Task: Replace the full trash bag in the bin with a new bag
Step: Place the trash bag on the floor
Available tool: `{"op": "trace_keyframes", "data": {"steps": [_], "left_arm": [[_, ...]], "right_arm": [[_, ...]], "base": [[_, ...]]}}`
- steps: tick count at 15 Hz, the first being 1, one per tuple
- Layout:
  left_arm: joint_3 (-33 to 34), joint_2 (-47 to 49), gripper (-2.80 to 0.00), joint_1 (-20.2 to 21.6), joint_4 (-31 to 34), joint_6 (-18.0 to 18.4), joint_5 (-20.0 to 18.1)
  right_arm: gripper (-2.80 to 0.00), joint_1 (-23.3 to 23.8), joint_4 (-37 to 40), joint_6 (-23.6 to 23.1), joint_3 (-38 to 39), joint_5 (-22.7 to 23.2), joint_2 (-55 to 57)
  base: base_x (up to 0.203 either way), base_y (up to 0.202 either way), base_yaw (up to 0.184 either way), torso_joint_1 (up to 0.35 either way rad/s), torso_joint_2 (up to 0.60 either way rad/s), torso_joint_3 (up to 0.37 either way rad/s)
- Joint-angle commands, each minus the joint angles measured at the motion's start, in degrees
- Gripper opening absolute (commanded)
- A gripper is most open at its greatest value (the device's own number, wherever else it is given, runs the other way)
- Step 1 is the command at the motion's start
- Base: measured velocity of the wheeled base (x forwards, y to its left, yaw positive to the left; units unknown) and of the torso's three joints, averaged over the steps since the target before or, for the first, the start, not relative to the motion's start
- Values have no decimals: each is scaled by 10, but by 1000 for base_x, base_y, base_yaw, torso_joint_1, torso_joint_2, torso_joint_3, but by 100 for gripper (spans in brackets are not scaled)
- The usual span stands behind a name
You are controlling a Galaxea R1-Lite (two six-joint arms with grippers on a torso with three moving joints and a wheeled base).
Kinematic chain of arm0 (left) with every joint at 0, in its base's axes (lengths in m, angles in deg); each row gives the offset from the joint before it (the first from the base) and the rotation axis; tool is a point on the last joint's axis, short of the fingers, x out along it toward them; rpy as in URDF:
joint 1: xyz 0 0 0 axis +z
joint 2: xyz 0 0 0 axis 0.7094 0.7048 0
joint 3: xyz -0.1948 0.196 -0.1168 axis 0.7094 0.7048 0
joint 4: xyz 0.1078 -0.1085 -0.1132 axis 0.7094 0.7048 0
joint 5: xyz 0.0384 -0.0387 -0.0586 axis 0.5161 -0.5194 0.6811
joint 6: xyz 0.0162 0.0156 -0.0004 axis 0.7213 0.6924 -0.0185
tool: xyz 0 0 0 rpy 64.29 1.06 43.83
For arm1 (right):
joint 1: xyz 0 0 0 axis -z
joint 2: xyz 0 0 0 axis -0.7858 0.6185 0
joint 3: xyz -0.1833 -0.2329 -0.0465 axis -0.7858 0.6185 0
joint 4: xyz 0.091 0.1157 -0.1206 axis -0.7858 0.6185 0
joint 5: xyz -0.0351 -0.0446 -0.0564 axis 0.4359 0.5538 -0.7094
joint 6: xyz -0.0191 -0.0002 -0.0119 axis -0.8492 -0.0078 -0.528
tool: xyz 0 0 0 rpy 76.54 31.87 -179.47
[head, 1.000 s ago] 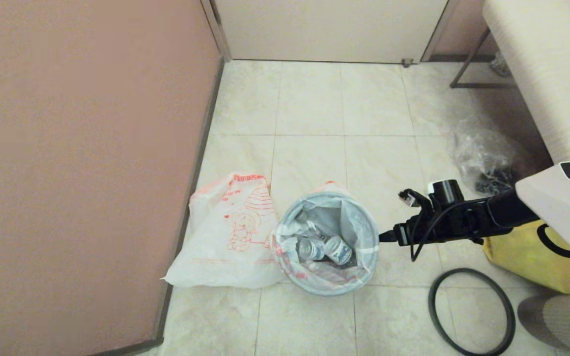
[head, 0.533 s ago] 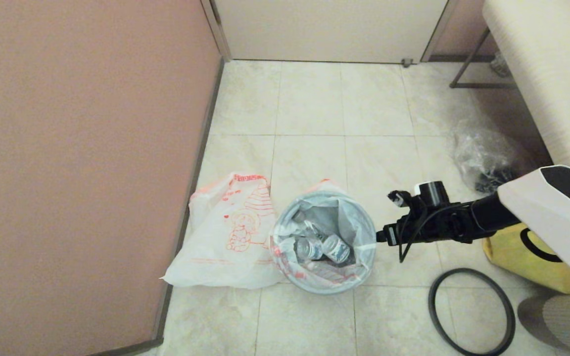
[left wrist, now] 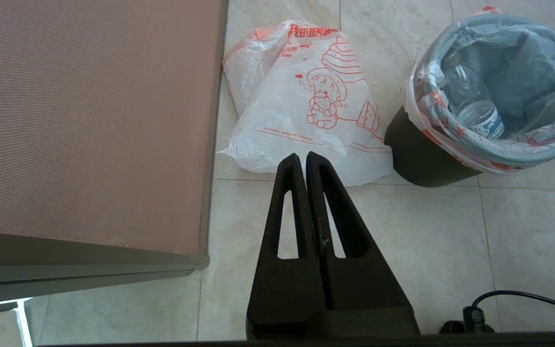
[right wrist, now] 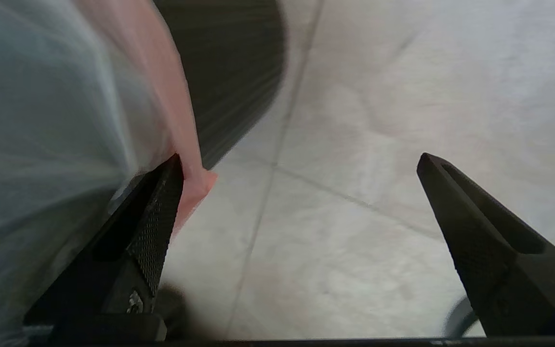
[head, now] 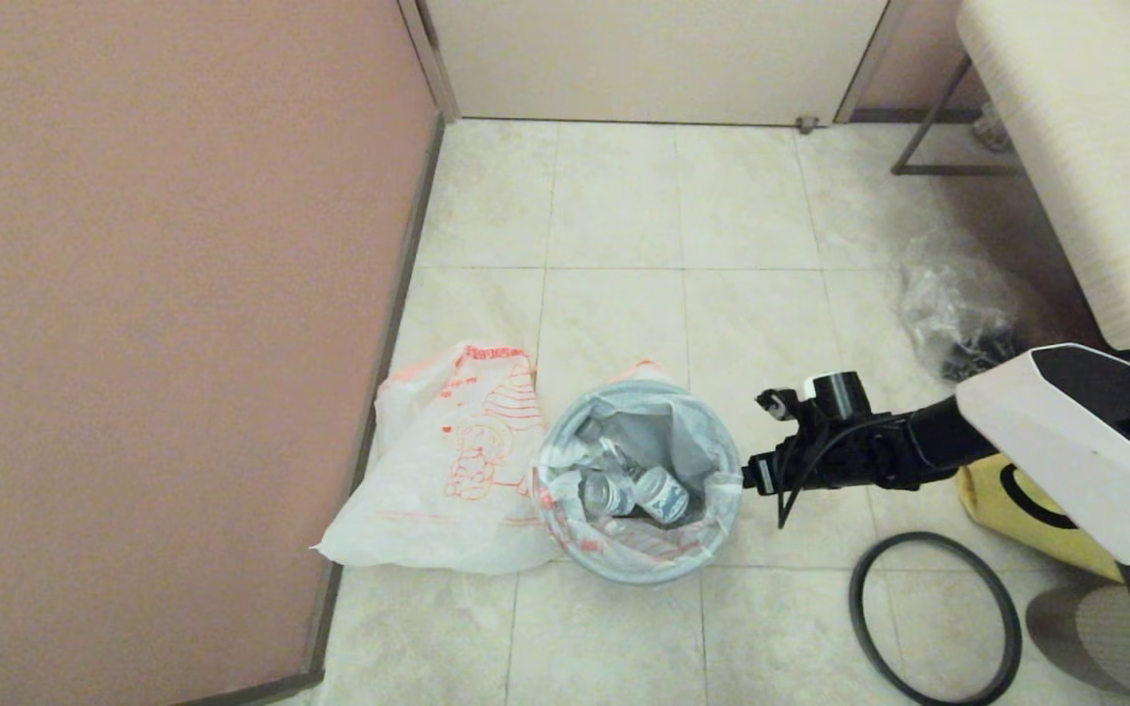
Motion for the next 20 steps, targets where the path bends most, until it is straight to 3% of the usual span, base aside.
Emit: {"op": "trace_keyframes", "data": {"steps": [1, 10, 15, 20], "left_arm": [[0, 0, -280, 0, -1, 0, 1], [0, 0, -280, 0, 0, 0, 0], [0, 0, -280, 0, 0, 0, 0], [0, 0, -280, 0, -1, 0, 0]], "right_arm": [[0, 1, -1, 0, -13, -23, 16], [0, 13, -5, 16, -88, -174, 60], [0, 17, -126, 24, -97, -293, 82], [0, 17, -149, 24, -92, -315, 88]], "base": [[0, 0, 0, 0, 0, 0], [0, 0, 0, 0, 0, 0], [0, 0, 0, 0, 0, 0], [0, 0, 0, 0, 0, 0]]}}
